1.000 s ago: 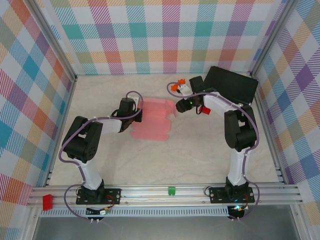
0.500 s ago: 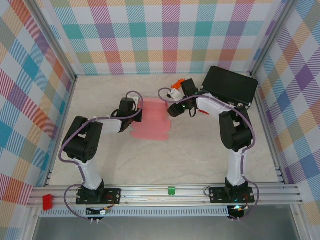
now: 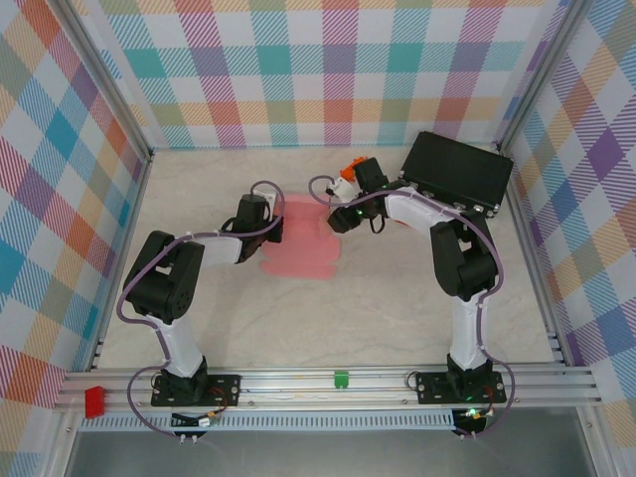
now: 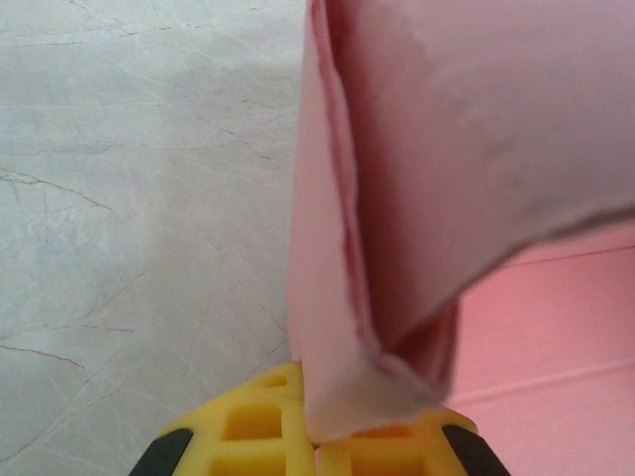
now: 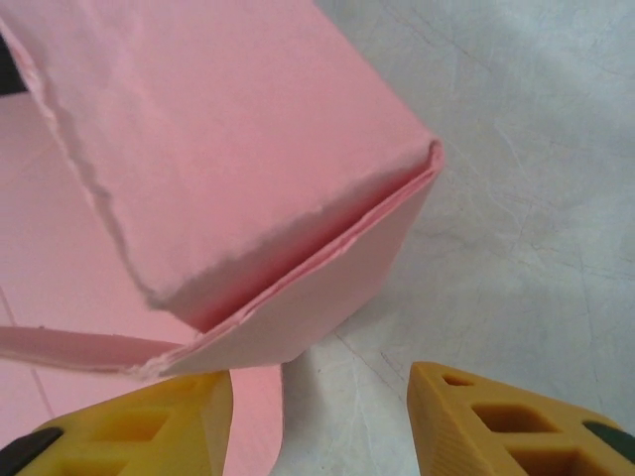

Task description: Fold the paper box

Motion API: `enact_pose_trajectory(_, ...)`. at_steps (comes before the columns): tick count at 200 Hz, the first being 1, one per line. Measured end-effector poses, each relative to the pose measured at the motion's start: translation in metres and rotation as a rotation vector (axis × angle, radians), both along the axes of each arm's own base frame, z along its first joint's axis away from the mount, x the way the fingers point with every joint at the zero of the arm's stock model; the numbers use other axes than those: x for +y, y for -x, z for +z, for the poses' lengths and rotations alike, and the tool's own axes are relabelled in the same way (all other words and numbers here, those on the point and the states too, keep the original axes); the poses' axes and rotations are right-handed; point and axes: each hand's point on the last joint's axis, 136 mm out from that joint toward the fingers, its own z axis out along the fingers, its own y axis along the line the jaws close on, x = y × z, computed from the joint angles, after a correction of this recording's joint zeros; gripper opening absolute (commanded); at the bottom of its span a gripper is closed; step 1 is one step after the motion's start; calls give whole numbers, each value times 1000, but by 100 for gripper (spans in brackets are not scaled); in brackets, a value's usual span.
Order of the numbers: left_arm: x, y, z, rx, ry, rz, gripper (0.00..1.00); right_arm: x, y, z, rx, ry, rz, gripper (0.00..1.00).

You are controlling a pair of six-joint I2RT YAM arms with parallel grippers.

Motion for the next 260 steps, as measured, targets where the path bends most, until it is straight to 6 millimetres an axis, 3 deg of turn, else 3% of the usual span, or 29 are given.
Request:
enact_pose_trajectory(110, -2, 1, 0, 4, 6, -7, 5, 23, -9, 0, -18, -115, -94, 52)
enact_pose_trajectory(185, -6, 3, -1, 9, 14, -22, 4, 21, -23, -13, -69, -100, -215, 51)
enact_pose_trajectory(260, -6, 3, -1, 12, 12, -22, 4, 23, -32, -15, -189, -26, -323, 40)
